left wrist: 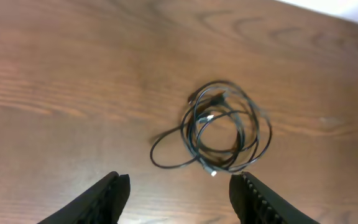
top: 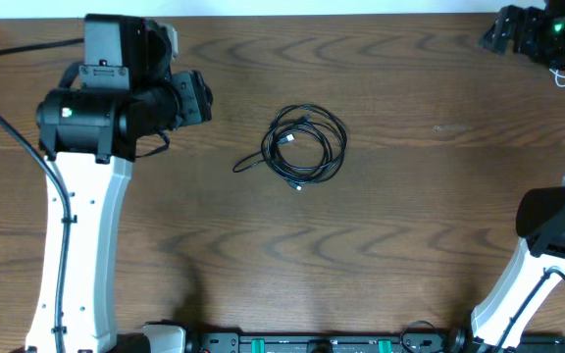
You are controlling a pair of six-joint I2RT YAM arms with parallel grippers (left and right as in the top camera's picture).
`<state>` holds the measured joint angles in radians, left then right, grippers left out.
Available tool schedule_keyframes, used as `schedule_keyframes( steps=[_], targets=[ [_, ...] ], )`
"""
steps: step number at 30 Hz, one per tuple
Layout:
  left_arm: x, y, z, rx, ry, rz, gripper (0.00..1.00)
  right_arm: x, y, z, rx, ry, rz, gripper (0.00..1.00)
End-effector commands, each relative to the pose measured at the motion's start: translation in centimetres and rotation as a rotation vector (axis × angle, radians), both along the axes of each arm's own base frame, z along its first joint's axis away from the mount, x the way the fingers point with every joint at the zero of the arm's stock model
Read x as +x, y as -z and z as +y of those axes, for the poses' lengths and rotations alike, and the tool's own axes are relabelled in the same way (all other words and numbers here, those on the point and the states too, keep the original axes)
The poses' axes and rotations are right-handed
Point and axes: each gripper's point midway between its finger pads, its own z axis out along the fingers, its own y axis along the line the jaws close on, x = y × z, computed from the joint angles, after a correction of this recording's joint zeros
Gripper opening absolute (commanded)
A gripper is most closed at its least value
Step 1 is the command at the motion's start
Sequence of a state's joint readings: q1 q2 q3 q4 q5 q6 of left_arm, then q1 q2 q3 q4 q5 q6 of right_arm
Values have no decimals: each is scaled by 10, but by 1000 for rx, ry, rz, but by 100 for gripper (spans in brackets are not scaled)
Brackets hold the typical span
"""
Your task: Untangle cables
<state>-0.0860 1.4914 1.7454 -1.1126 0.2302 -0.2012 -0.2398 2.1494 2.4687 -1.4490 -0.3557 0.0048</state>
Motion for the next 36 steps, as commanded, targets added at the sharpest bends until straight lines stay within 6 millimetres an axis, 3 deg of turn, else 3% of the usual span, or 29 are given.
schedule_keyframes(
  steps=[1, 8, 21, 25, 29, 36],
  targets=[
    [-3, 14, -2, 5, 24, 40, 57, -9, 11, 3, 4, -44, 50, 99],
    [-6, 17, -11, -47, 42, 63, 57, -32, 19, 11, 36, -49, 153, 99],
    [3, 9, -17, -77, 59, 12, 58, -29, 18, 51, 37, -136, 148, 99],
    [7, 8, -17, -76, 59, 0, 62, -21, 16, 69, 28, -180, 116, 99],
    [8, 10, -12, -55, 43, 3, 62, -12, 12, 106, 15, -260, 66, 99],
    [10, 17, -12, -50, 40, 26, 63, -16, 11, 152, 2, -360, 50, 99]
  ],
)
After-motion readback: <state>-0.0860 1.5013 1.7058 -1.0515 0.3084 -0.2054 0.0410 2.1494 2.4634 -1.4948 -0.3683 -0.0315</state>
